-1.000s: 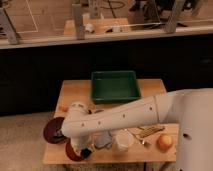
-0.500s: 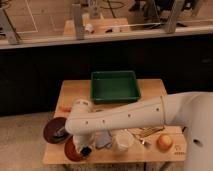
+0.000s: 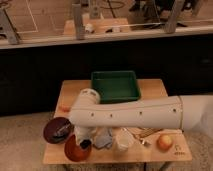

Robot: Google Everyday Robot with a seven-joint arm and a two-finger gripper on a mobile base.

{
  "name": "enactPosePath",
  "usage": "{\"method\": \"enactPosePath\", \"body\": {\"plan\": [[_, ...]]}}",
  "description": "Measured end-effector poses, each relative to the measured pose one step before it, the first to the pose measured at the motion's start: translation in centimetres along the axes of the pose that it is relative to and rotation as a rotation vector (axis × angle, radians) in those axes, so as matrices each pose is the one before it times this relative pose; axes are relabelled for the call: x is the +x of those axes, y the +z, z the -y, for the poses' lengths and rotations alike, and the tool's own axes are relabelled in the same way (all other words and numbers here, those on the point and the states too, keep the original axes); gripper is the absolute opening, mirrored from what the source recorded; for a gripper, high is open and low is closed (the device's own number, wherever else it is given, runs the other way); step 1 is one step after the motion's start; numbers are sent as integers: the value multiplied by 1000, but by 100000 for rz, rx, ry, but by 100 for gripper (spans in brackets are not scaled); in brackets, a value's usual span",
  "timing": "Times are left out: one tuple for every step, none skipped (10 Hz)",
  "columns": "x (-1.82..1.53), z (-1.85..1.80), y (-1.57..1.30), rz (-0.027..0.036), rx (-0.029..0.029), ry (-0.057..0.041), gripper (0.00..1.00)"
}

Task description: Wipe red bowl with eraser

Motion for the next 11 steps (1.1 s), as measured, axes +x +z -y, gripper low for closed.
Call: {"method": "enactPosePath", "body": {"plan": [[62, 522, -31, -178, 472, -1064, 15], [-72, 1155, 85, 176, 400, -2609, 15], [-181, 863, 188, 436, 632, -1906, 15], [-258, 13, 209, 970, -504, -681, 15], [-321, 101, 358, 1222, -239, -962, 15], [-323, 187, 439, 1394, -54, -1174, 15], [-235, 268, 271, 869, 140, -997, 15], [-418, 378, 355, 1275, 457, -1320, 15], [-461, 279, 292, 1185, 553, -1017, 15], [-599, 300, 233, 982, 448, -1041, 15], [-801, 207, 296, 1174, 3, -1228, 15]]}}
